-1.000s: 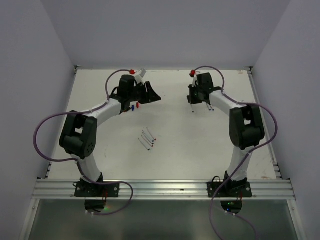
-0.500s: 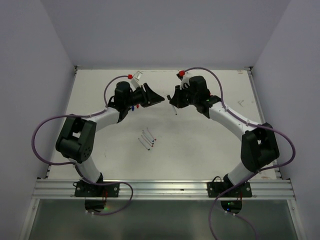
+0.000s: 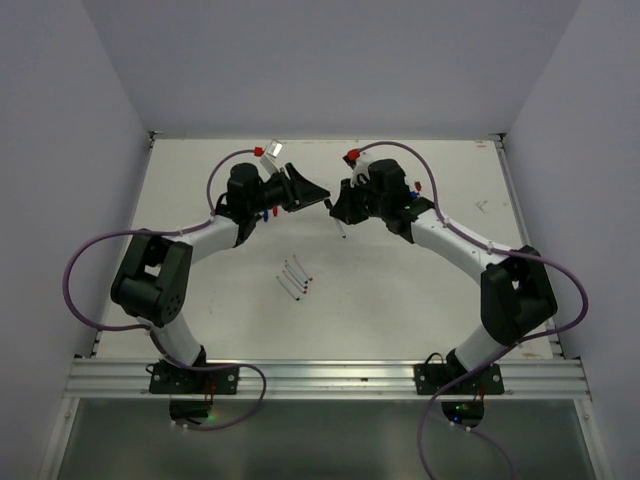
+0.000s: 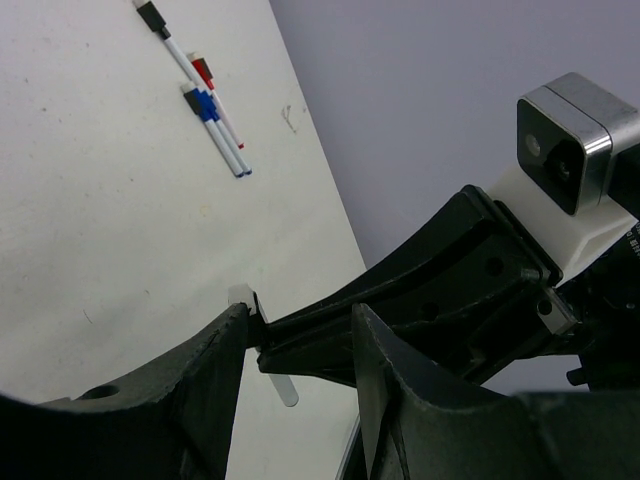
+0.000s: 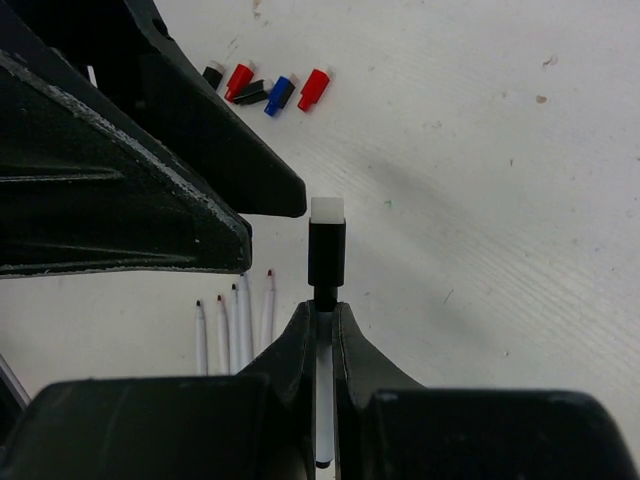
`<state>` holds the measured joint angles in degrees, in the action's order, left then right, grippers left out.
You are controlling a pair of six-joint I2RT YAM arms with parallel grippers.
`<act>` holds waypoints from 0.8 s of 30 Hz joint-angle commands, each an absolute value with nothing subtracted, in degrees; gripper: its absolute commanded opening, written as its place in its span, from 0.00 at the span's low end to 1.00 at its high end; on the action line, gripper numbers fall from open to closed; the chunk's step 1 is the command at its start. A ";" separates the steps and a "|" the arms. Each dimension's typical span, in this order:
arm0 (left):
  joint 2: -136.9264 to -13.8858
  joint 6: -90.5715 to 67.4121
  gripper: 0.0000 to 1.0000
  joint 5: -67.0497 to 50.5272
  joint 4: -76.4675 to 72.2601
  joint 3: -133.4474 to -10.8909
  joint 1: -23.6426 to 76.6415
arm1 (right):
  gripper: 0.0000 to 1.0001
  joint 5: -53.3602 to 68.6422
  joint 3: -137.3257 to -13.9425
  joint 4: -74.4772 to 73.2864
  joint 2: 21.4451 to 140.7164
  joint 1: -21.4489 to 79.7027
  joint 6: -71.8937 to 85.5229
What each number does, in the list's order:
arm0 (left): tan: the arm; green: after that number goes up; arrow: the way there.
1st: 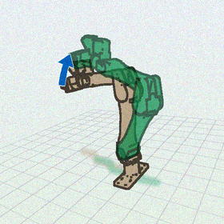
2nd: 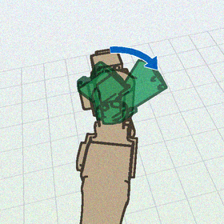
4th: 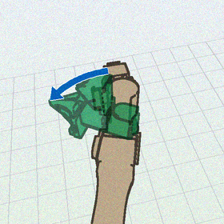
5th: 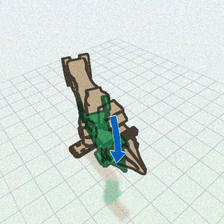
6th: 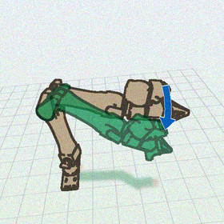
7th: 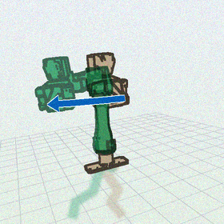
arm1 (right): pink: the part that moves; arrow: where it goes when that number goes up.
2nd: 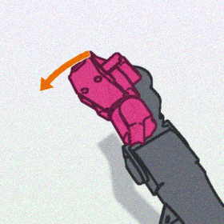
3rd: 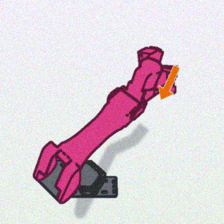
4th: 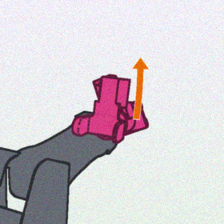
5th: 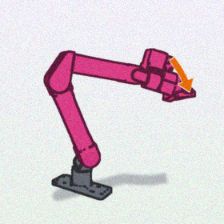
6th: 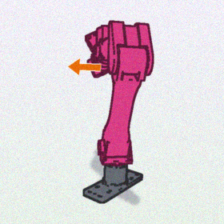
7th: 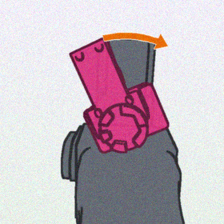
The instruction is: Open the pen caps
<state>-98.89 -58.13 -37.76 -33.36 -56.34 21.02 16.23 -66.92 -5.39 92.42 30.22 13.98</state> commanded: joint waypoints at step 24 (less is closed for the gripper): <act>-96.07 -53.26 0.50 -33.05 -26.89 -57.39 20.83 | 0.00 13.36 -70.13 -1.41 91.67 34.01 15.20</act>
